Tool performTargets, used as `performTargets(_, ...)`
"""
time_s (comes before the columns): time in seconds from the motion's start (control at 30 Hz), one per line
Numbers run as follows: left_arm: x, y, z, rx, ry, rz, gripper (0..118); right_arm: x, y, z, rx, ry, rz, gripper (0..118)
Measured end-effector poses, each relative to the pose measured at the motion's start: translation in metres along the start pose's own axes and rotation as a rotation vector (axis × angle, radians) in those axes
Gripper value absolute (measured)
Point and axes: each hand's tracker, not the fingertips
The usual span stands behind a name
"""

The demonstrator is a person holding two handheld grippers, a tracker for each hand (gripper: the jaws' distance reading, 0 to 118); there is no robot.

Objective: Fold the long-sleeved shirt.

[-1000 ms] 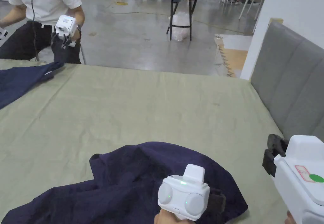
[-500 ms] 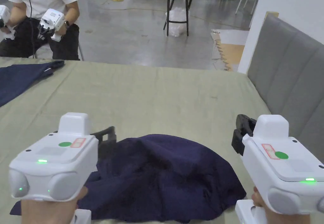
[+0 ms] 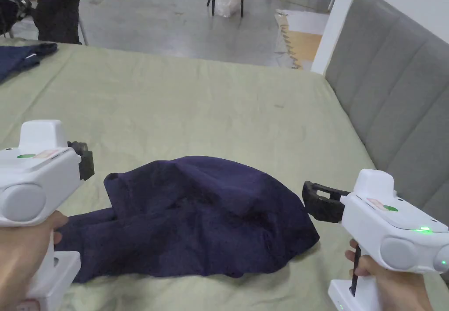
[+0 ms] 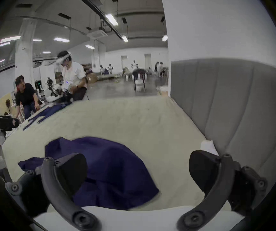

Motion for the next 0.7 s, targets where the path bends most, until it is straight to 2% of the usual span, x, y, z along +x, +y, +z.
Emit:
performTargets(0.07, 0.001, -0.006, -0.013, -0.029, -0.006, 0.006, 3, 0.023, -0.016, -0.029, -0.125, -0.020, -0.049, 118)
performTargets(0.17, 0.000, -0.019, -0.028, -0.080, -0.008, 0.023, 3, 0.043, -0.042, -0.070, -0.294, 0.044, -0.167, 116)
performTargets(0.23, -0.001, -0.028, -0.043, -0.121, -0.004, 0.042, 3, 0.044, -0.060, -0.094, -0.373, 0.083, -0.250, 103)
performTargets(0.27, -0.002, -0.032, -0.047, -0.138, -0.003, 0.051, 3, 0.041, -0.067, -0.103, -0.391, 0.073, -0.275, 92)
performTargets(0.37, -0.008, -0.043, -0.061, -0.180, -0.004, 0.052, 4, 0.038, -0.077, -0.115, -0.410, 0.123, -0.260, 22)
performTargets(0.4, -0.010, -0.045, -0.065, -0.191, -0.001, 0.050, 5, 0.032, -0.077, -0.114, -0.369, 0.144, -0.233, 8)
performTargets(0.47, -0.017, -0.046, -0.074, -0.217, 0.002, 0.070, 5, 0.027, -0.072, -0.108, -0.304, 0.141, -0.170, 8)
performTargets(0.53, -0.025, -0.041, -0.087, -0.240, -0.008, 0.110, 32, 0.022, -0.067, -0.106, -0.309, 0.145, -0.143, 8)
performTargets(0.57, -0.027, -0.035, -0.096, -0.257, -0.013, 0.109, 54, 0.024, -0.064, -0.104, -0.294, 0.135, -0.121, 8)
performTargets(0.6, -0.031, -0.033, -0.110, -0.295, -0.025, 0.120, 90, 0.025, -0.062, -0.103, -0.289, 0.123, -0.113, 8)
performTargets(0.63, -0.031, -0.029, -0.123, -0.330, -0.031, 0.135, 111, 0.025, -0.060, -0.102, -0.289, 0.121, -0.113, 8)
performTargets(0.7, -0.030, -0.025, -0.153, -0.347, -0.120, 0.230, 108, 0.029, -0.054, -0.102, -0.291, 0.126, -0.111, 8)
